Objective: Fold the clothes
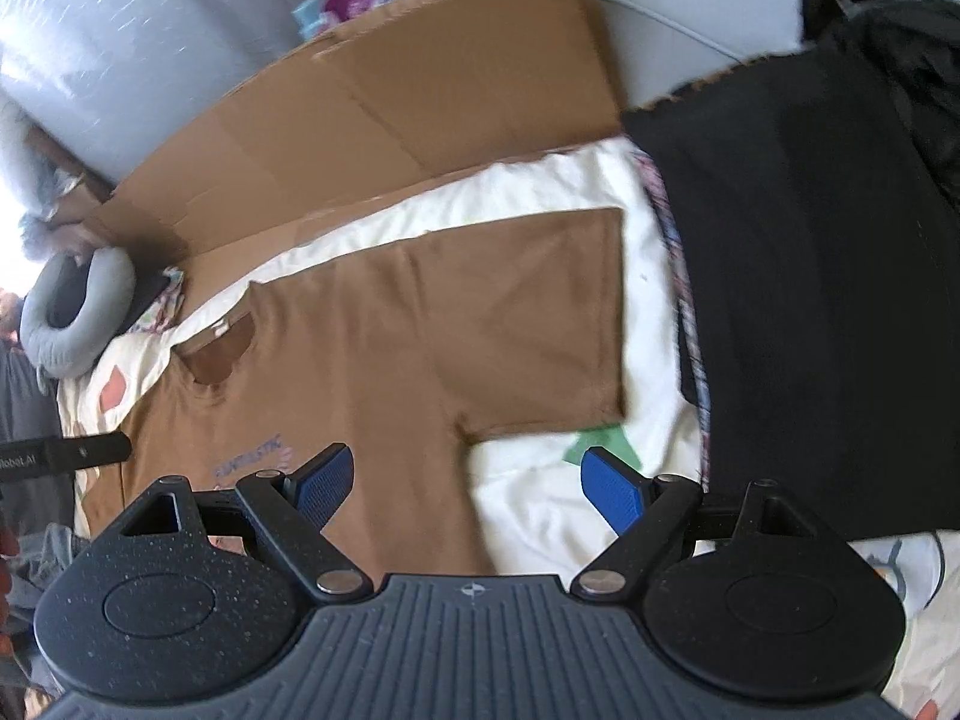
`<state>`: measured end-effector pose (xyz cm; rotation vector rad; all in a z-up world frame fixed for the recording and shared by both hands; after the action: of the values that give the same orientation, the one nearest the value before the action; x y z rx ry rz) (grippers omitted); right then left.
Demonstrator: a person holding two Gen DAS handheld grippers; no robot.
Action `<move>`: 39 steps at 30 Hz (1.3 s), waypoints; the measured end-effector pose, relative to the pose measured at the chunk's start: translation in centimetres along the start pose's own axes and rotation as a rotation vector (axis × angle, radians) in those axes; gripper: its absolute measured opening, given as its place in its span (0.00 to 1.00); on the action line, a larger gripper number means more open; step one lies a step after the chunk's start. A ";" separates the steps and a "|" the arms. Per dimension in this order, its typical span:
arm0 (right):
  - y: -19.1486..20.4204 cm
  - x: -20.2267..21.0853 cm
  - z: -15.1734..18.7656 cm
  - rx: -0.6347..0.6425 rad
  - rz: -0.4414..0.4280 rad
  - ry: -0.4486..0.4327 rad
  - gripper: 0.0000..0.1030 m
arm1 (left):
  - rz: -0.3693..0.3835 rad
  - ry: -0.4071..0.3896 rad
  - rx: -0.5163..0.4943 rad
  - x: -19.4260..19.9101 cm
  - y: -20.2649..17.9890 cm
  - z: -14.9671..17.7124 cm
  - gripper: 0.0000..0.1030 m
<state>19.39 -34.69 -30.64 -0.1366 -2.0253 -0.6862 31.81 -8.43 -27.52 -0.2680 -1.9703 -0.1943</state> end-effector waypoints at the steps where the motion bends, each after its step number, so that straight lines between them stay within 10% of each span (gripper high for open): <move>1: -0.6 0.0 0.1 -0.011 0.004 -0.006 0.85 | 0.012 -0.004 -0.008 -0.2 -0.3 -0.2 0.89; 26: -6.9 -3.9 4.2 -0.164 0.036 -0.199 0.84 | 0.100 -0.010 -0.093 -9.2 -5.0 1.5 0.80; 39: -8.2 -8.7 4.7 -0.235 0.005 -0.260 0.64 | 0.222 -0.051 -0.116 -12.4 -8.4 2.2 0.61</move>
<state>17.44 -37.56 -43.01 -0.3862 -2.1825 -0.9427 32.40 -17.21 -39.83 -0.5693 -1.9647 -0.1595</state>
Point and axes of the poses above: each gripper's, at about its wrist camera, not at the fingertips, and x roughly against the way its jaws point, y to its left, z to its underside, the point moved 9 cm from there along -x, roughly the way its jaws point, and after that the axes turned 1 degree about -z, right-handed, at the moved point
